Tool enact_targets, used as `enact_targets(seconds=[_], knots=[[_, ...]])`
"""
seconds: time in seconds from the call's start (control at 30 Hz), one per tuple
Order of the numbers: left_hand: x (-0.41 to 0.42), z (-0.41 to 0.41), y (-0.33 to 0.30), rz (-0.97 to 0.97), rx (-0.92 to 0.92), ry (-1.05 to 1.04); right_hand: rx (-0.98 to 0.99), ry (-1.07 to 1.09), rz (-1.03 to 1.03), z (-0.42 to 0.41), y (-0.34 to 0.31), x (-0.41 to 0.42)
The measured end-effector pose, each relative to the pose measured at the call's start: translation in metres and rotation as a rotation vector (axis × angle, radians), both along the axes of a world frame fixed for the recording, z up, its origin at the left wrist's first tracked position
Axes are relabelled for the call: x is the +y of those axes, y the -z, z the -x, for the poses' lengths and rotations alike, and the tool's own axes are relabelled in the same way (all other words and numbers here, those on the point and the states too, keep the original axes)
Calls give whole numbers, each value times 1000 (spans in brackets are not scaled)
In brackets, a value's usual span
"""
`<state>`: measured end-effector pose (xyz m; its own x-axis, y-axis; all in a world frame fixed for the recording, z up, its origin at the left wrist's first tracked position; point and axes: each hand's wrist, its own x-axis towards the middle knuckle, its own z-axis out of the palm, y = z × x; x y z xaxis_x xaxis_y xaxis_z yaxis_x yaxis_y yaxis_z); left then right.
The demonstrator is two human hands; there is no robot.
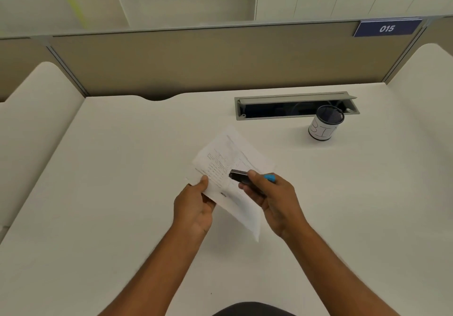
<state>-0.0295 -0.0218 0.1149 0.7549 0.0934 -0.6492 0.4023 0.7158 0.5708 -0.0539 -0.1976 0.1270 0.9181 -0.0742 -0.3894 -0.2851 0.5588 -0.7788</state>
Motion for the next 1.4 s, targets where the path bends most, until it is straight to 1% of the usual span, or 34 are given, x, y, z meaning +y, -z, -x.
enact_targets(seconds=[0.13,0.23,0.37,0.43,0.53,0.67,0.77,0.9,1.13,1.23,1.4], knots=[[-12,12,-2,69,47,-9,56,5,79,11,5,16],[-16,17,-4,105,31,-9,61,10,121,15,4,19],[-18,20,-8,35,54,47,20,10,236,16,1,16],[-18,20,-11,8,52,52,0,-15,377,16,1,14],[-17,21,-15,-22,8,56,-58,-85,678,16,0,12],[-18,25,-21,-24,-34,68,-196,-184,808,16,-3,8],[-17,27,-26,-25,-67,78,-296,-218,928,15,-8,6],[-16,30,-30,-39,-119,72,-380,-248,1066,17,-13,6],[-20,40,-36,-151,-189,82,-594,-146,1193,29,-22,13],[-21,45,-39,-192,-209,86,-638,-108,1233,30,-25,16],[-21,49,-43,-219,-218,64,-681,-111,1294,33,-30,19]])
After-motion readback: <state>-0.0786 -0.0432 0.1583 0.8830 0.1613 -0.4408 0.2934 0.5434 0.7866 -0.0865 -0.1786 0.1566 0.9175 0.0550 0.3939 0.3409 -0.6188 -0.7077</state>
